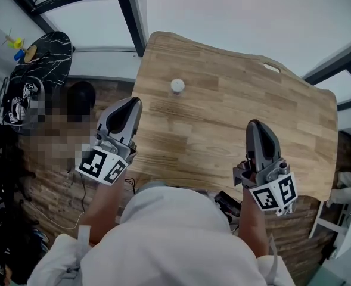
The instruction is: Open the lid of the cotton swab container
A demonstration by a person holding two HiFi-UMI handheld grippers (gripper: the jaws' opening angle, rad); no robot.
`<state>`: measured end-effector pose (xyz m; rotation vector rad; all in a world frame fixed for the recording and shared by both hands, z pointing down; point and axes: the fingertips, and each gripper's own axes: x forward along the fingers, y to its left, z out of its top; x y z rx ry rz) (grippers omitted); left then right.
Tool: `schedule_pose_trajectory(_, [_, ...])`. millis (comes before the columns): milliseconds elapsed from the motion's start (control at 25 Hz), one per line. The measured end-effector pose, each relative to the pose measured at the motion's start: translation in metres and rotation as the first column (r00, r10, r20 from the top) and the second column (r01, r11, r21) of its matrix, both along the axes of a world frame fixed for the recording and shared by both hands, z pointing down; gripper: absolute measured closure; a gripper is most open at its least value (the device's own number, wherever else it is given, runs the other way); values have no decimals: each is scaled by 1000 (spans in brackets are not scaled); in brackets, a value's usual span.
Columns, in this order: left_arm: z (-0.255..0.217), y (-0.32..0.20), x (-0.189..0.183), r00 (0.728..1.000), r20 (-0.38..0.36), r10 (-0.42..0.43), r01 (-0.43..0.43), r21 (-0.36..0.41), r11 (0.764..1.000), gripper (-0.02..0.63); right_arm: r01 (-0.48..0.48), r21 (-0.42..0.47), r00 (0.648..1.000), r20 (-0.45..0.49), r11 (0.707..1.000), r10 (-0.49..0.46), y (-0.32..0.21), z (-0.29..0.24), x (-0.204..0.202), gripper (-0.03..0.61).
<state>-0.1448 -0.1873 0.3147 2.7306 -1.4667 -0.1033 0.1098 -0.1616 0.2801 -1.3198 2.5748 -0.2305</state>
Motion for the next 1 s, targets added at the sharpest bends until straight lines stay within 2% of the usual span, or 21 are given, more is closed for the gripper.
schedule_pose_trajectory(280, [13, -22, -11, 1000, 4, 8, -8, -15, 1000, 594, 19, -14, 999, -41, 1000, -20, -22, 19, -23, 558])
schedule_pose_trajectory(560, [33, -46, -19, 1000, 13, 9, -9, -45, 999, 594, 44, -29, 991, -129, 999, -48, -58, 51, -56, 558])
schedule_pose_trajectory(760, [49, -58, -23, 1000, 20, 11, -9, -70, 997, 594, 48, -66, 988, -144, 997, -57, -87, 85, -77, 558])
schedule_pose_trajectory(1000, [73, -62, -26, 999, 37, 6, -2, -100, 995, 594, 87, -158, 980, -165, 984, -113, -111, 148, -99, 557])
